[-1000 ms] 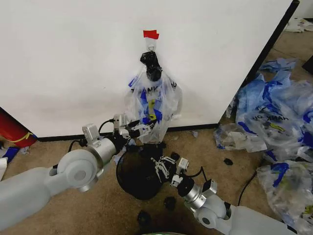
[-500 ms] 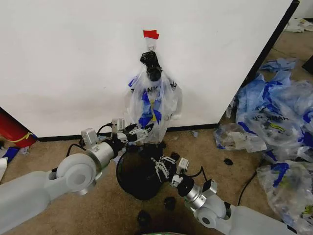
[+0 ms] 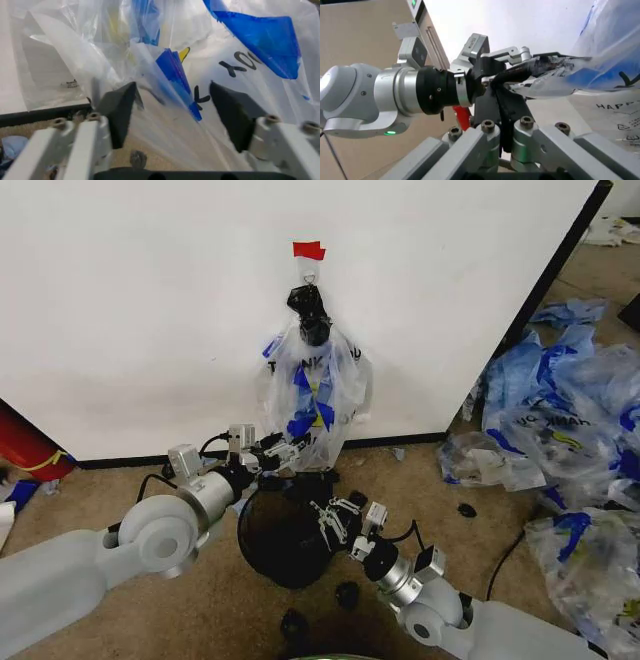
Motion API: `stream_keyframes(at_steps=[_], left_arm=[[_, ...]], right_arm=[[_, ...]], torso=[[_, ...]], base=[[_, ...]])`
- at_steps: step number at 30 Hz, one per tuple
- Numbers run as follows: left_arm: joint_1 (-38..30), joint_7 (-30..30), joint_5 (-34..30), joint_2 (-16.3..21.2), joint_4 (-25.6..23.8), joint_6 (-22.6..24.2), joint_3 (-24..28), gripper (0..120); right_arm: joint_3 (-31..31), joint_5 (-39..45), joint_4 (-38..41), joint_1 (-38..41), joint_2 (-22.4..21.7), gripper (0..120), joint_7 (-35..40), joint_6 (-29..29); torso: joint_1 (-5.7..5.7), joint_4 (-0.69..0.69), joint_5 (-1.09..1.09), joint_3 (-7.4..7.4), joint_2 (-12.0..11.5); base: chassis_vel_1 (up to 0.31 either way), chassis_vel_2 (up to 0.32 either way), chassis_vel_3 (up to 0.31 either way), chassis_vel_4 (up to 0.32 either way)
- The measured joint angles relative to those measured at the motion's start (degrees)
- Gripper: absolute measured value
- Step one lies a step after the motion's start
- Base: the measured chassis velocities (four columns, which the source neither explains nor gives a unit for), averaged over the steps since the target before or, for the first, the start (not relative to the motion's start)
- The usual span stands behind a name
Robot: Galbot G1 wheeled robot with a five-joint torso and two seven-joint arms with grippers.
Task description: Pick up the garbage bag from the wall and place it over the trash bin.
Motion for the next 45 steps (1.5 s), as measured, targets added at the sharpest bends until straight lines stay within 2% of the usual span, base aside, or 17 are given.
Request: stream_keyframes(at_steps=[5, 7, 8, 11, 12, 13, 16, 22, 24, 26, 27, 29, 33, 39, 45], left_arm=[[1.9, -0.1, 0.9, 0.6, -0.4, -0.3, -1.2, 36], [2.3, -0.1, 1.0, 0.7, -0.4, -0.3, -1.4, 32], [2.6, -0.1, 1.2, 0.8, -0.5, -0.4, -1.6, 26], [3.0, -0.1, 1.4, 0.9, -0.6, -0.5, -2.1, 16], [3.0, -0.1, 1.4, 0.9, -0.6, -0.5, -2.1, 16], [3.3, -0.1, 1.6, 1.0, -0.6, -0.6, -2.2, 10], [4.3, -0.1, 2.0, 1.1, -0.6, -0.7, -3.1, 0], [6.7, 0.0, 3.0, 2.3, -1.4, -1.2, -5.7, 0], [8.8, 0.1, 3.2, 3.2, -2.2, -1.4, -8.7, 0], [13.6, 0.4, 3.4, 4.3, -3.5, -1.4, -15.4, 0], [13.6, 0.4, 3.4, 4.3, -3.5, -1.4, -15.4, 0], [17.6, 0.7, 4.2, 5.4, -4.6, -1.4, -19.9, 0], [21.0, 0.4, 5.4, 6.1, -6.2, -2.0, -24.0, 0], [21.6, -1.5, 4.7, 4.6, -7.8, -2.7, -27.3, 0], [20.8, -2.6, 4.3, 3.9, -7.6, -2.8, -27.8, 0]], right_arm=[[0.1, -0.2, 0.2, 0.0, 0.2, 0, 0.2, 0.0], [0.1, -0.2, 0.3, 0.0, 0.2, 0, 0.2, 0.0], [0.1, -0.2, 0.3, 0.0, 0.2, 0, 0.3, 0.0], [0.0, -0.4, 0.3, -0.1, 0.3, 0, 0.3, 0.0], [0.0, -0.4, 0.3, -0.1, 0.3, 0, 0.3, 0.0], [0.0, -0.5, 0.3, -0.1, 0.3, 0, 0.3, 0.0], [0.0, -0.6, 0.3, -0.3, 0.4, 0, 0.3, 0.0], [0.1, -0.6, 0.3, -0.4, 0.4, 0, 0.3, 0.1], [0.4, -0.4, 0.4, -0.4, 0.4, 0, 0.3, 0.1], [0.8, -0.1, 0.4, -0.5, 0.6, 0, 0.3, 0.1], [0.8, -0.1, 0.4, -0.5, 0.6, 0, 0.3, 0.1], [1.1, 0.0, 0.5, -0.7, 0.7, 0, 0.3, 0.2], [1.6, 0.0, 0.5, -1.3, 1.0, 0, 0.3, 0.3], [2.7, -0.1, 0.7, -2.6, 1.3, 0, 0.2, 0.6], [6.5, -0.1, 2.0, -6.1, 0.2, 0, -0.1, 0.6]], torso=[[0.0, 0.01, 0.0, 0.0, 0.0], [0.0, 0.01, 0.0, 0.0, 0.0], [0.0, 0.01, -0.01, 0.0, 0.0], [0.0, 0.0, 0.0, 0.0, 0.0], [0.0, 0.0, 0.0, 0.0, 0.0], [0.0, 0.0, 0.0, 0.0, 0.0], [0.0, 0.0, 0.0, 0.0, 0.0], [0.0, 0.0, 0.0, 0.0, 0.0], [0.0, 0.0, -0.01, 0.0, 0.0], [0.0, 0.0, 0.0, 0.0, 0.0], [0.0, 0.0, 0.0, 0.0, 0.0], [0.0, 0.03, 0.01, 0.0, 0.0], [0.0, 0.01, -0.01, 0.0, 0.0], [0.0, 0.0, 0.01, 0.0, 0.0], [0.0, -0.01, 0.01, 0.0, 0.0]], base=[[0.0, 0.0, 0.0, 0.0], [0.0, 0.0, 0.0, 0.0], [0.0, 0.0, 0.0, 0.0], [0.0, 0.0, 0.0, 0.0], [0.0, 0.0, 0.0, 0.0], [0.0, 0.0, 0.0, 0.0], [0.0, 0.0, 0.0, 0.0], [0.0, 0.0, 0.0, 0.0], [0.0, 0.0, 0.0, 0.0], [0.0, 0.0, 0.0, 0.0], [0.0, 0.0, 0.0, 0.0], [0.0, 0.0, 0.0, 0.0], [0.0, 0.0, 0.0, 0.0], [0.0, 0.0, 0.0, 0.0], [0.0, 0.0, 0.0, 0.0]])
